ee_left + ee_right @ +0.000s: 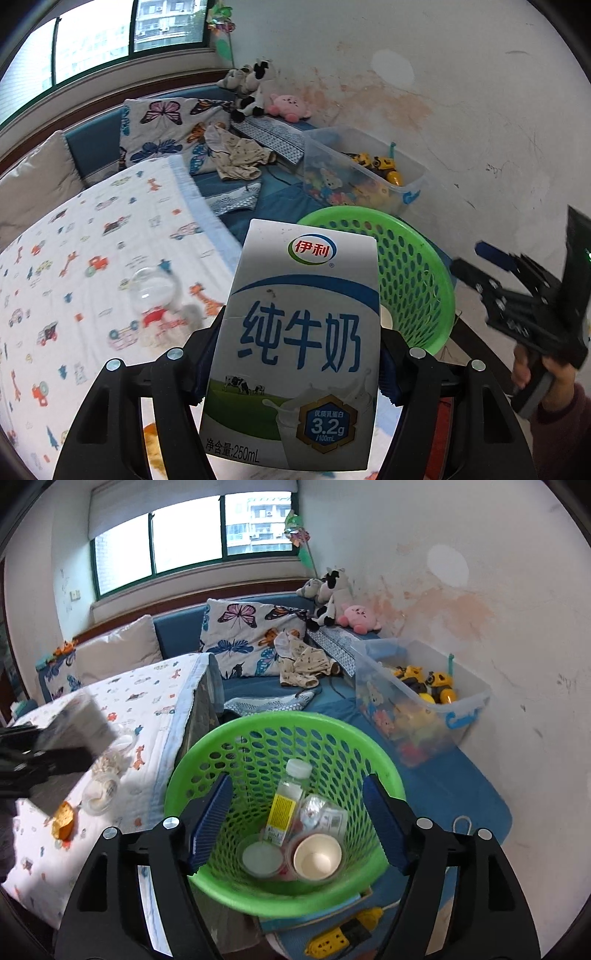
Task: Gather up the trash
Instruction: 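Carry the milk carton and juice bottle to the green basket and release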
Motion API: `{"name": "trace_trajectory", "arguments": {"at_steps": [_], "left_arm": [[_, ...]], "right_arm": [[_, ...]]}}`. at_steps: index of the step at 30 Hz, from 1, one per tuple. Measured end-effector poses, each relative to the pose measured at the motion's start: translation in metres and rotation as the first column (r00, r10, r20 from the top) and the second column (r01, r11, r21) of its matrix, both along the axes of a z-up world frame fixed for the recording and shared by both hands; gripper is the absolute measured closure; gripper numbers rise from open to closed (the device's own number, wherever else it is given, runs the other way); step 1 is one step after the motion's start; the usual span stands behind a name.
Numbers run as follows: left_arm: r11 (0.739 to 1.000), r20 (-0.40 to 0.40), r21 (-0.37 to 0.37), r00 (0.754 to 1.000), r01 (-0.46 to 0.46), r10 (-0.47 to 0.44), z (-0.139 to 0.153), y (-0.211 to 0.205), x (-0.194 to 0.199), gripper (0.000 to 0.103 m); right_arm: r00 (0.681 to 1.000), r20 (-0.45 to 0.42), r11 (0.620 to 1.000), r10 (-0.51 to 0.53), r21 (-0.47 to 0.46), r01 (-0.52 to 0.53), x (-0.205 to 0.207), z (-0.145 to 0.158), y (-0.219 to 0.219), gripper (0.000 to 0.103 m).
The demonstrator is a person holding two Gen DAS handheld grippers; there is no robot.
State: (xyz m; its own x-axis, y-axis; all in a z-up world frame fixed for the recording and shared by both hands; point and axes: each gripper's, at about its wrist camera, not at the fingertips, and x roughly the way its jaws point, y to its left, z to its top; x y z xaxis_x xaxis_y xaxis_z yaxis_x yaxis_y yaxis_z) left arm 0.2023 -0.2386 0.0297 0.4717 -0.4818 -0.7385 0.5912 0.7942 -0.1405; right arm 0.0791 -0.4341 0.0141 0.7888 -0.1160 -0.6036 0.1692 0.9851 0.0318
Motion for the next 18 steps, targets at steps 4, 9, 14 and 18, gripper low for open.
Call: {"name": "trace_trajectory", "arguments": {"at_steps": [4, 9, 14, 18], "left_arm": [[1.0, -0.014, 0.017, 1.0, 0.021, -0.021, -0.005, -0.024, 0.005, 0.038], [0.998, -0.03, 0.029, 0.998, 0.05, -0.049, -0.012, -0.055, 0.01, 0.038], [0.997, -0.043, 0.022, 0.997, 0.069, -0.068, -0.019, -0.079, 0.014, 0.034], [0.997, -0.053, -0.022, 0.996, 0.074, -0.075, -0.021, -0.088, 0.018, 0.019]], "right_arm": [[1.0, 0.004, 0.999, -0.028, 0.021, 0.028, -0.02, -0.006, -0.007, 0.029], [0.998, 0.001, 0.996, -0.061, 0.063, 0.06, -0.04, -0.013, -0.018, 0.028], [0.996, -0.004, 0.99, -0.085, 0.11, 0.085, -0.054, -0.021, -0.025, 0.028], [0.996, -0.014, 0.988, -0.087, 0.129, 0.088, -0.06, -0.028, -0.026, 0.028]]}}
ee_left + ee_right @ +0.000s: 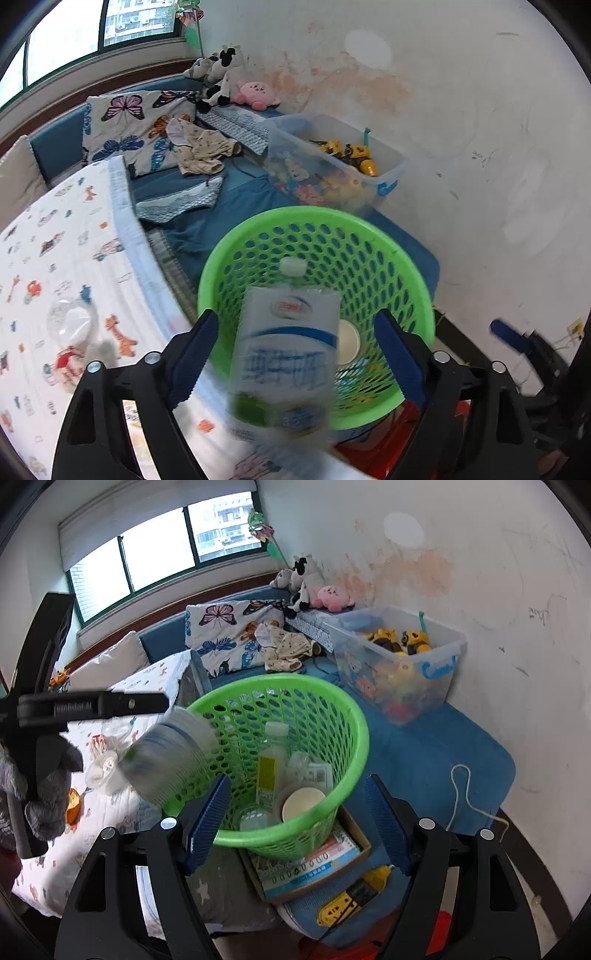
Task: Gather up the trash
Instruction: 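Carry the milk carton and juice bottle to the green basket and release, then move both tools back over the bed toward the bread and snack tub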
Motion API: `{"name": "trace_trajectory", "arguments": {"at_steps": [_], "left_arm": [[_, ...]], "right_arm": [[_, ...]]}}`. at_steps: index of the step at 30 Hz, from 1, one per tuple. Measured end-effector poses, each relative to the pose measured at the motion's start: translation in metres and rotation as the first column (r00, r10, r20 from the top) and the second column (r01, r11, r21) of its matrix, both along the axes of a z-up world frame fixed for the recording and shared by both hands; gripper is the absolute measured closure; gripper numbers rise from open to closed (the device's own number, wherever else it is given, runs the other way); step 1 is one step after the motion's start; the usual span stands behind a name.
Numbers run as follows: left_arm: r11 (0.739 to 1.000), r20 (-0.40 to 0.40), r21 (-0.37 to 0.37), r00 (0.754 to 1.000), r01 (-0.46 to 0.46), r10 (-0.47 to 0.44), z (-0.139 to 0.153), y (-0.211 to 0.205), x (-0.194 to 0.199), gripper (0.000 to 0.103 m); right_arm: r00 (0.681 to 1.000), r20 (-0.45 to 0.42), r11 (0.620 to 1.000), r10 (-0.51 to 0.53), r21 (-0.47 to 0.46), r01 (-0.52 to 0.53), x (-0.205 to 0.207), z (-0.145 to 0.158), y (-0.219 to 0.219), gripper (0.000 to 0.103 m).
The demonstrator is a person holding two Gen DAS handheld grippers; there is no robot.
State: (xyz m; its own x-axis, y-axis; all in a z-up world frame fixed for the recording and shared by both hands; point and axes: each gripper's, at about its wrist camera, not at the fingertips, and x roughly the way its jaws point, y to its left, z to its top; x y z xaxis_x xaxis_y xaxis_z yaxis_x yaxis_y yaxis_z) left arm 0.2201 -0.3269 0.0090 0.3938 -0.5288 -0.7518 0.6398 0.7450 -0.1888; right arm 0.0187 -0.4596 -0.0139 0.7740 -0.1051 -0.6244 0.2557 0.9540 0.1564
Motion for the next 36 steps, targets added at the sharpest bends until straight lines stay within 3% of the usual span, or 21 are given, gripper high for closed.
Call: {"name": "trace_trajectory", "arguments": {"at_steps": [8, 13, 23, 36], "left_arm": [[0.999, 0.021, -0.032, 0.999, -0.033, 0.033, 0.005, 0.019, -0.009, 0.008], [0.994, 0.037, -0.051, 0.994, -0.097, 0.099, 0.008, 0.058, -0.018, 0.007], [0.973, 0.046, -0.022, 0.972, -0.231, 0.232, -0.004, 0.147, -0.037, 0.007], [0.909, 0.077, -0.002, 0.906, -0.417, 0.416, -0.016, 0.257, -0.062, 0.007]], "right_arm": [[1.0, 0.015, 0.999, 0.002, 0.045, -0.002, -0.007, -0.003, 0.002, 0.028], [0.999, 0.026, 0.998, 0.03, 0.051, -0.031, -0.005, 0.001, 0.015, 0.026], [0.992, 0.024, 0.99, 0.126, 0.064, -0.127, 0.012, 0.004, 0.056, 0.025], [0.95, -0.013, 0.95, 0.311, 0.042, -0.31, 0.052, -0.001, 0.137, 0.023]]}}
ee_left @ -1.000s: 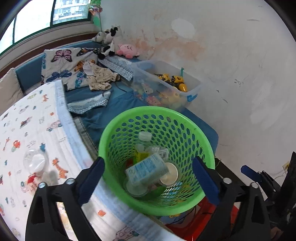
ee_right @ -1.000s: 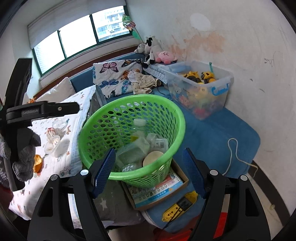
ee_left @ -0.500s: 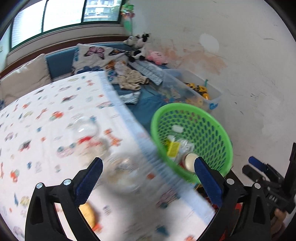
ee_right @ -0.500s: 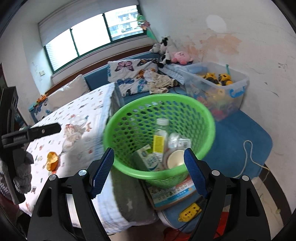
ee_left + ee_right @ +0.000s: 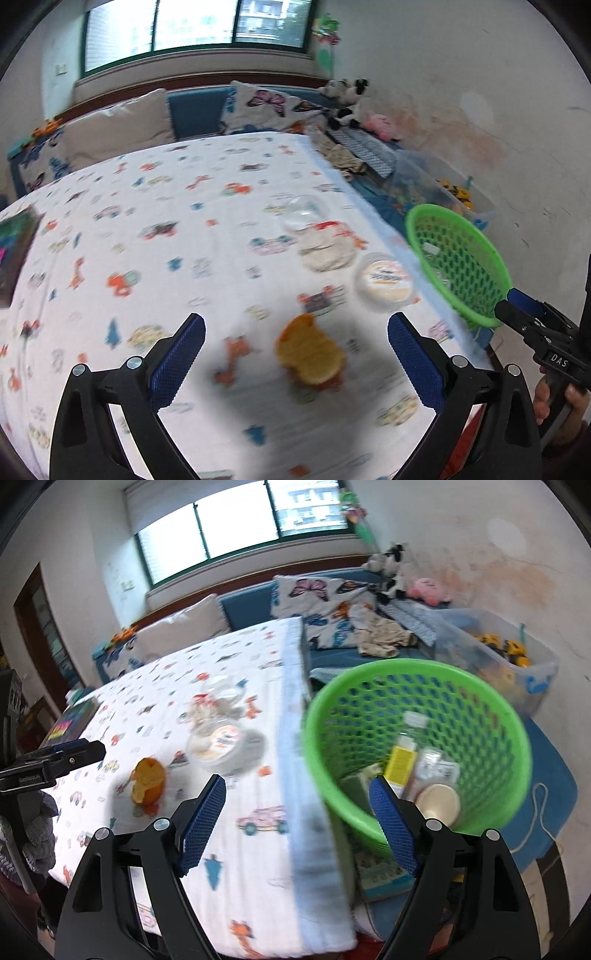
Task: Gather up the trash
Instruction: 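Move both tools back over the bed toward the bread and snack tub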
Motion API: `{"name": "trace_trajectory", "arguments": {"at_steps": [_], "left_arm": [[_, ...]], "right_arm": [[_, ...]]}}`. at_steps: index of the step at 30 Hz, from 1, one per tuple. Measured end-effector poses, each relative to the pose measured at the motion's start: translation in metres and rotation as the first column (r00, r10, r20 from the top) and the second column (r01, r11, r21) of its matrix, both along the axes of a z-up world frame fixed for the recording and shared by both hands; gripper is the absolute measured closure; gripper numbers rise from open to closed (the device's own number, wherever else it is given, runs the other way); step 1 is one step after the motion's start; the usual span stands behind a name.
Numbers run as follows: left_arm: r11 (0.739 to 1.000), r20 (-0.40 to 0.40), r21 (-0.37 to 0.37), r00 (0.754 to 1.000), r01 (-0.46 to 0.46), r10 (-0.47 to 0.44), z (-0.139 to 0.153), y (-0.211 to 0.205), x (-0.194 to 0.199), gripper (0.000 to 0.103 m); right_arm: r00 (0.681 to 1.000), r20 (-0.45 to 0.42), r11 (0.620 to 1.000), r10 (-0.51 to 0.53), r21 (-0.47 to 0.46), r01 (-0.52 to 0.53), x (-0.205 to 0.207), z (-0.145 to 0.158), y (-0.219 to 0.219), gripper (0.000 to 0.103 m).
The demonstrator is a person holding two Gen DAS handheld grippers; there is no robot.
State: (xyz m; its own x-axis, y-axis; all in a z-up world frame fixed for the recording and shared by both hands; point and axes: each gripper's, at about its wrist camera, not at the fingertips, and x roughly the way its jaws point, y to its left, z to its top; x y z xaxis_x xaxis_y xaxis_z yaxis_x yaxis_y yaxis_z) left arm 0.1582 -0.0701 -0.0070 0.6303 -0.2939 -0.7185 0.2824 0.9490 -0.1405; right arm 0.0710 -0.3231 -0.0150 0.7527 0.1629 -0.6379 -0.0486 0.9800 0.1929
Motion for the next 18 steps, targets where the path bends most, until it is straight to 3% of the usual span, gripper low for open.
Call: {"name": "trace_trajectory", "arguments": {"at_steps": [10, 18], "left_arm": [[0.995, -0.014, -0.003, 0.995, -0.099, 0.099, -0.014, 0.053, -0.016, 0.007], [0.992, -0.025, 0.0, 0.991, -0.128, 0.128, -0.024, 0.072, -0.025, 0.007]], "right_arm": [[0.992, -0.037, 0.992, 0.123, -0.024, -0.124, 0.032, -0.012, 0.047, 0.023], [0.979, -0.083, 0.98, 0.188, -0.05, -0.193, 0.068, -0.025, 0.075, 0.023]]}}
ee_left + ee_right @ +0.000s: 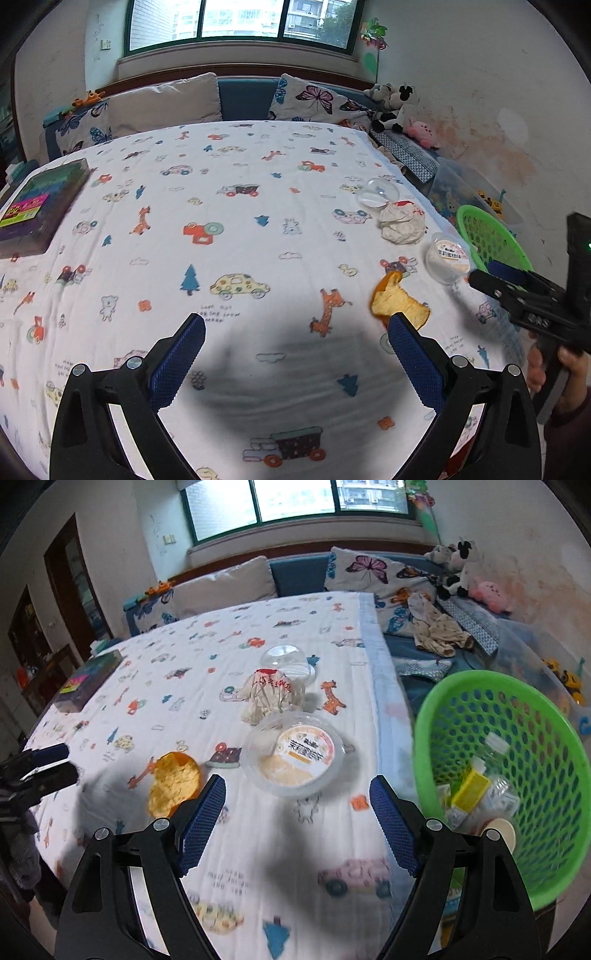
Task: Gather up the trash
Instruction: 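Move both tools back over the bed toward the bread and snack tub, then grasp the bread crust with the left tool while the right tool grasps the snack tub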
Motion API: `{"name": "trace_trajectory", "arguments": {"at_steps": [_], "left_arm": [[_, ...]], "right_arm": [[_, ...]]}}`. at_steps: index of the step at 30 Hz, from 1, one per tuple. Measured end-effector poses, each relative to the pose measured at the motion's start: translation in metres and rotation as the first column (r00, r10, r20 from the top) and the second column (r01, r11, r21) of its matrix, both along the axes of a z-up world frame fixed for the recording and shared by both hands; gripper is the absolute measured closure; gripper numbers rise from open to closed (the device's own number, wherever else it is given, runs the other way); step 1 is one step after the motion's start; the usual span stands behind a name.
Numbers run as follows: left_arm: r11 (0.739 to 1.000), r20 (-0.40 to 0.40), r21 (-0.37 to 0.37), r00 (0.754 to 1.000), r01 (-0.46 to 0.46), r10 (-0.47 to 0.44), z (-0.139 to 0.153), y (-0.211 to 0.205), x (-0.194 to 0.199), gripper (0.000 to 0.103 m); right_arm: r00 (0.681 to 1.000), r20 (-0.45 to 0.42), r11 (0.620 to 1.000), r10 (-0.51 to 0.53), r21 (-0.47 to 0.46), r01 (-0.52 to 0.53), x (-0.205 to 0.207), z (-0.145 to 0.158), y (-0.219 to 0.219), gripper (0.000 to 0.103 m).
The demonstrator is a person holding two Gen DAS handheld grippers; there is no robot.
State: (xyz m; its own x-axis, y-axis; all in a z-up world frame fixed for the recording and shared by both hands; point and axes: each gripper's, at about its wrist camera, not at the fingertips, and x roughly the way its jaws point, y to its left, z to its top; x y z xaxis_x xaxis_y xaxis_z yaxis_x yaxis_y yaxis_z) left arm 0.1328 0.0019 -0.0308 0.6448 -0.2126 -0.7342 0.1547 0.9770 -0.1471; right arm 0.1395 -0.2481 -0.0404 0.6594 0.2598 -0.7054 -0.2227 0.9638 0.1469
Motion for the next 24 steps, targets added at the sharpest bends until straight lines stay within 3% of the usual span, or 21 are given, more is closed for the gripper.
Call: {"name": "trace_trajectory", "arguments": {"at_steps": [13, 17, 24], "left_arm": [[1.0, -0.009, -0.01, 1.0, 0.019, -0.019, -0.007, 0.001, -0.005, 0.007], [0.999, -0.012, -0.009, 0.999, 0.042, -0.042, -0.009, -0.007, -0.005, 0.007], [0.996, -0.013, 0.003, 0.996, 0.09, -0.09, -0.012, -0.023, -0.006, 0.007]], "right_arm": [[0.999, -0.051, 0.999, 0.017, -0.032, -0.018, 0.03, -0.019, 0.016, 0.023], [0.998, -0.058, 1.0, 0.006, -0.018, -0.007, 0.033, -0.019, 0.014, 0.037], [0.999, -0.046, 1.0, 0.002, -0.002, -0.002, 0.026, -0.014, 0.009, 0.038]]}}
